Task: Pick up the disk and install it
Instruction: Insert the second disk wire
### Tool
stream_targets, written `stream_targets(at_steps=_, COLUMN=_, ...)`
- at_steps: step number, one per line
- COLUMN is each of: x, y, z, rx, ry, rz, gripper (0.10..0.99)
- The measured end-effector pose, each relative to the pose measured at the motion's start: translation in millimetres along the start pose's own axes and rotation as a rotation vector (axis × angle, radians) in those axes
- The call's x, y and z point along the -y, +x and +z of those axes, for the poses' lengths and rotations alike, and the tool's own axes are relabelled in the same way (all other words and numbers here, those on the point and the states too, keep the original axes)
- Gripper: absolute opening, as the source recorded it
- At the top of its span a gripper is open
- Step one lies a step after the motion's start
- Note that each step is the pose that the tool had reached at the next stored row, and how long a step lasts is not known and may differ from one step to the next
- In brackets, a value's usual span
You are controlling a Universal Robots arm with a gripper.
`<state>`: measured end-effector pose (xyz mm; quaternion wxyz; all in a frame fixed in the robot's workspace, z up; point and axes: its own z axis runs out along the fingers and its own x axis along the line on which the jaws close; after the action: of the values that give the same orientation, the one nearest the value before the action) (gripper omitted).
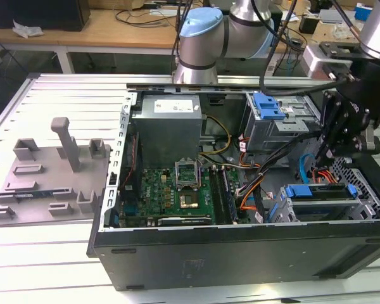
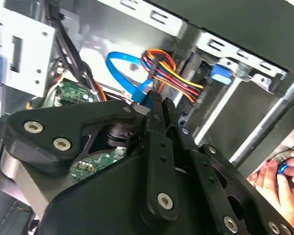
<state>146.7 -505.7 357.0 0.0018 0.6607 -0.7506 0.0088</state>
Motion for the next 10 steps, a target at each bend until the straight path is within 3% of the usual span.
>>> stream_targets(at_steps=5, x=1.6, y=15.5, z=0.2, rx=0.0005, ry=0.000, rz=-0.002, gripper=0.161)
stream_targets(at_steps=10, x=1.7, y=20.4, z=0.3, rx=0.0069, ry=-0.001, rz=-0.011, gripper=0.161)
